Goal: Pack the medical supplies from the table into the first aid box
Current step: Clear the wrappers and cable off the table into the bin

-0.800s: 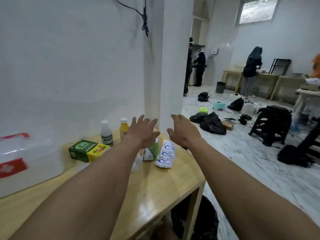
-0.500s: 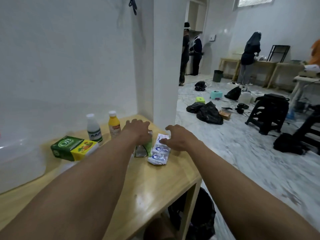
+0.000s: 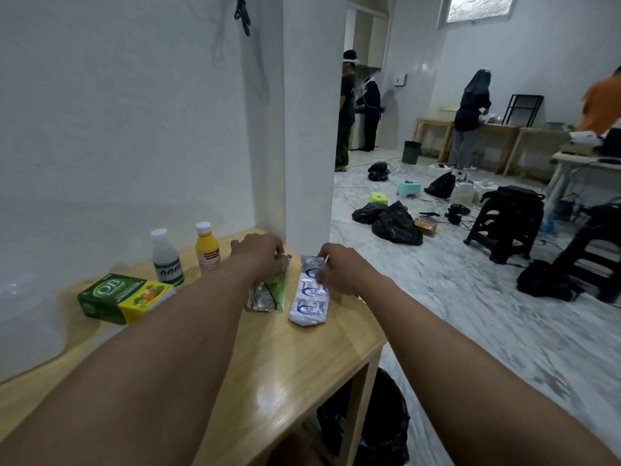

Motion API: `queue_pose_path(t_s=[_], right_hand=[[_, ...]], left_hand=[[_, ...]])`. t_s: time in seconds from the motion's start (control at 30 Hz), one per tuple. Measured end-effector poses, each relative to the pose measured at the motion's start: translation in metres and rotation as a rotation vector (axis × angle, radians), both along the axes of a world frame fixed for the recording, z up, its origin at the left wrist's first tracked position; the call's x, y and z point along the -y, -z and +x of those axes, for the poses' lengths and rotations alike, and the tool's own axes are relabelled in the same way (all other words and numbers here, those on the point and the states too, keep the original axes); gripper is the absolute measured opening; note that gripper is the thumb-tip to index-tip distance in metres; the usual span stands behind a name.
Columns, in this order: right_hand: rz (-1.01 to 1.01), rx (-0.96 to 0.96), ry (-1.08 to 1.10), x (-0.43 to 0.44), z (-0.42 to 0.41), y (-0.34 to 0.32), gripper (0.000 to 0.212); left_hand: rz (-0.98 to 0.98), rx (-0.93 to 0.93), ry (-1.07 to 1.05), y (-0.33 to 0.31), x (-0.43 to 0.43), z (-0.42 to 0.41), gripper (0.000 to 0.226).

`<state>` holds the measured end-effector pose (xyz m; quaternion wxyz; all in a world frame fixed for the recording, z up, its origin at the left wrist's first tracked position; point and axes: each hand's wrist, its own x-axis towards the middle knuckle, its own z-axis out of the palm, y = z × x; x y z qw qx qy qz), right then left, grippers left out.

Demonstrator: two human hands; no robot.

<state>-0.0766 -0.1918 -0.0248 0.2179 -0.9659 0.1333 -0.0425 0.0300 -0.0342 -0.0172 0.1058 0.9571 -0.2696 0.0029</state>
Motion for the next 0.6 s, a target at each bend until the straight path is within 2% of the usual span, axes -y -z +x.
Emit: queue_pose_path(t_s=[0.37,0.5,0.6], right_hand=[[0.023,0.169,0.055,0.019,-0.011,-0.047,0.011],[0.04,0.253,0.063,0.026,-0.02,-0.07,0.012],[-0.001,0.278,0.041,0.036,-0.025,-0.086,0.01]], left_hand=[[-0.246,-0.009,-0.04,-0.056,0.008,-0.015,0.029],[-0.346,-0.039,-0.044,-0.083,0.011,-0.019,0.032],[-0.387,-0.036,-0.023,-0.102,0.017,-0.019,0.025]])
